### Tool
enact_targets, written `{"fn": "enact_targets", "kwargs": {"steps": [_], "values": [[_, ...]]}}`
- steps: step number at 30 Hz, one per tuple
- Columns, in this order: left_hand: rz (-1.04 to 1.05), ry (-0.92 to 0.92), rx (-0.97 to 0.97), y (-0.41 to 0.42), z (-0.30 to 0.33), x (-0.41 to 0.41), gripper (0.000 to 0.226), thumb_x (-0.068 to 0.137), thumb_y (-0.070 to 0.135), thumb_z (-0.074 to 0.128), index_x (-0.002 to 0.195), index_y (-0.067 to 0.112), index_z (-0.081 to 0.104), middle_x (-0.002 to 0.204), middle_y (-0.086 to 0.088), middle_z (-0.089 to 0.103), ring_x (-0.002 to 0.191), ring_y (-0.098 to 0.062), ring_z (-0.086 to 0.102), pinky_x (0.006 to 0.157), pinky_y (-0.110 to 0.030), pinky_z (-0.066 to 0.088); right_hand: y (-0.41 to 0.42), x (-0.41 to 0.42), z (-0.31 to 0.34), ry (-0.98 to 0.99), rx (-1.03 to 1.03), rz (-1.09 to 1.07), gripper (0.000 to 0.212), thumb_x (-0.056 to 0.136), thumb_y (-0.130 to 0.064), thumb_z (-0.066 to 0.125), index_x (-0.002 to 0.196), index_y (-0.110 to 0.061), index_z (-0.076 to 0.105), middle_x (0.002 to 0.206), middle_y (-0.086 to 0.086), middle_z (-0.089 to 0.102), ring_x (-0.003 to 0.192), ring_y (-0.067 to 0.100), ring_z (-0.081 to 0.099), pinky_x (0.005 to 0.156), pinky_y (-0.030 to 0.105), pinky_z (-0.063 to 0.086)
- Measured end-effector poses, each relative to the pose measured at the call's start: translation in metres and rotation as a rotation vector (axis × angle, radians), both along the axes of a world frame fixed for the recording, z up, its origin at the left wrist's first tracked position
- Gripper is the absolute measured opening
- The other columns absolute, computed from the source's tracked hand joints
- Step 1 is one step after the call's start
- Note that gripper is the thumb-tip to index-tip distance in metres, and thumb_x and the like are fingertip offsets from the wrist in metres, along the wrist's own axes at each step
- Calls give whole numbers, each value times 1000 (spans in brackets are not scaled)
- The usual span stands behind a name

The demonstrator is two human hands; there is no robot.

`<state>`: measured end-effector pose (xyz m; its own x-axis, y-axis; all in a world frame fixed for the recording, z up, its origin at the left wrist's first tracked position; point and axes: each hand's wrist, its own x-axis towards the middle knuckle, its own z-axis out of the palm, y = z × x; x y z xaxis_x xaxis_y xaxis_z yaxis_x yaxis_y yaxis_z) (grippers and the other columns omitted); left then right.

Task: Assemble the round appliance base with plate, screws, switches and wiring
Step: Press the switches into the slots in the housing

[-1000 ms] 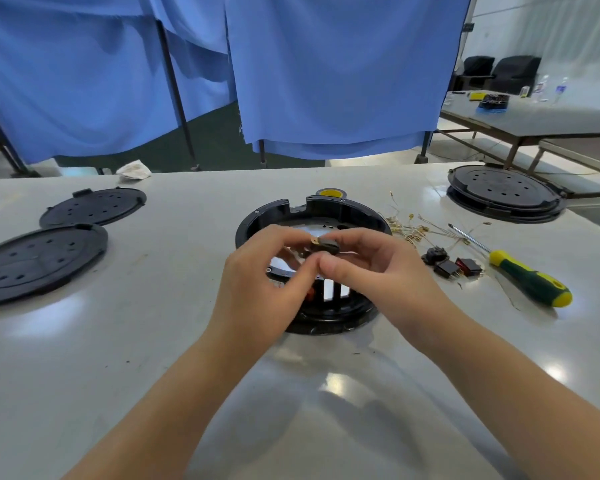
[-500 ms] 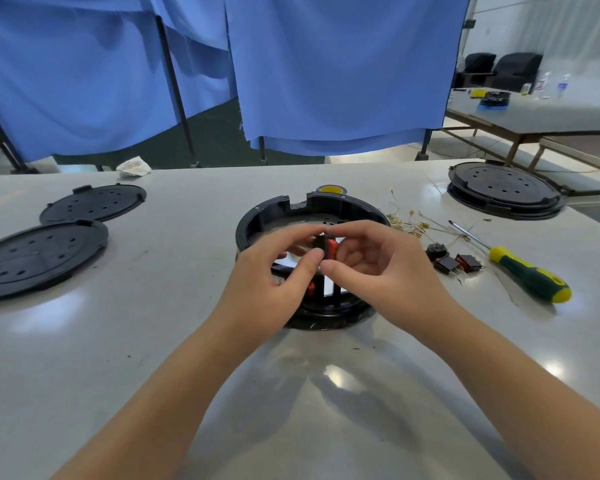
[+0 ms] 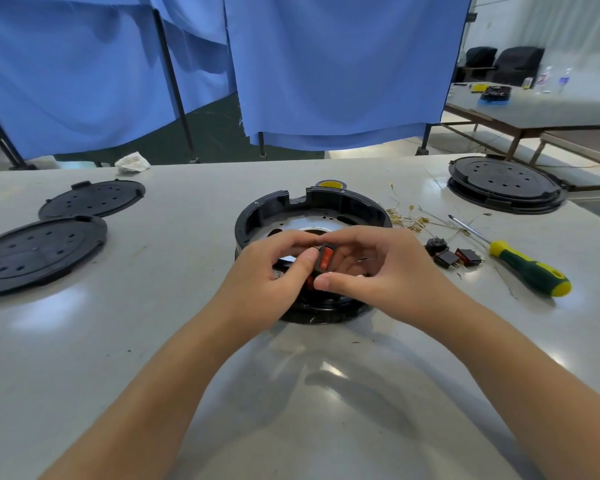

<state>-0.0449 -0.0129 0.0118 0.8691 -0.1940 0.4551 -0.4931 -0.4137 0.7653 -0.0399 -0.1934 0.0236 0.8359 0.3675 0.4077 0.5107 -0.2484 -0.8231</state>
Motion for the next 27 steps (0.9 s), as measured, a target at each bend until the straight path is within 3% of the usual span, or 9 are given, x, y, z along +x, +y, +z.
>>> {"fn": "enact_targets", "kwargs": {"steps": [4,7,11,14,17,20,24,27], "values": [[46,2,23,-1,0,1,32,96,11,55,116,36,59,102,28,69,101,6,61,79,-9,47,-6,1,2,-2,-81,-5,38,72,-14,82,106,-24,70,79,-5,71,72,9,68,71,25,57],[97,28,-1,5,0,4,40,96,2,48,117,34,58,103,21,69,94,-5,63,79,-21,48,-11,2,6,13,-125,0,33,72,-15,81,102,-25,71,79,-8,70,73,7,67,68,18,55],[115,53,50,10,3,4,49,84,-7,47,112,30,62,100,15,70,96,-3,61,80,-29,47,-18,3,10,-22,-181,-44,28,72,-27,80,98,-34,72,83,-13,69,75,5,66,68,18,53],[75,115,149,12,3,3,42,74,12,52,108,30,67,101,17,70,100,-4,60,86,-27,49,-19,3,10,-40,-175,-64,28,72,-29,80,98,-36,72,92,-13,64,83,7,64,74,22,53],[71,103,337,12,1,3,43,67,31,55,108,38,66,101,32,60,116,6,44,106,-28,31,-17,2,9,-66,-230,-64,29,71,-32,78,100,-34,72,98,-16,63,96,2,61,83,16,47],[84,-10,427,10,-1,4,44,66,40,61,109,35,67,95,31,59,99,26,39,103,-24,22,-16,0,11,-66,-272,-28,29,73,-25,77,101,-31,72,94,-20,68,98,-3,61,84,9,42],[103,-23,397,10,-1,6,46,68,49,62,110,32,68,95,18,67,95,22,44,102,-26,28,-17,-2,14,-62,-272,-9,28,73,-20,78,98,-32,73,91,-21,69,94,-5,62,82,7,42],[95,-18,384,11,0,6,40,71,50,61,106,33,71,89,23,66,94,19,46,101,-31,32,-16,-1,13,-63,-284,-13,27,73,-20,79,98,-29,73,91,-18,69,94,-3,62,82,8,43]]}}
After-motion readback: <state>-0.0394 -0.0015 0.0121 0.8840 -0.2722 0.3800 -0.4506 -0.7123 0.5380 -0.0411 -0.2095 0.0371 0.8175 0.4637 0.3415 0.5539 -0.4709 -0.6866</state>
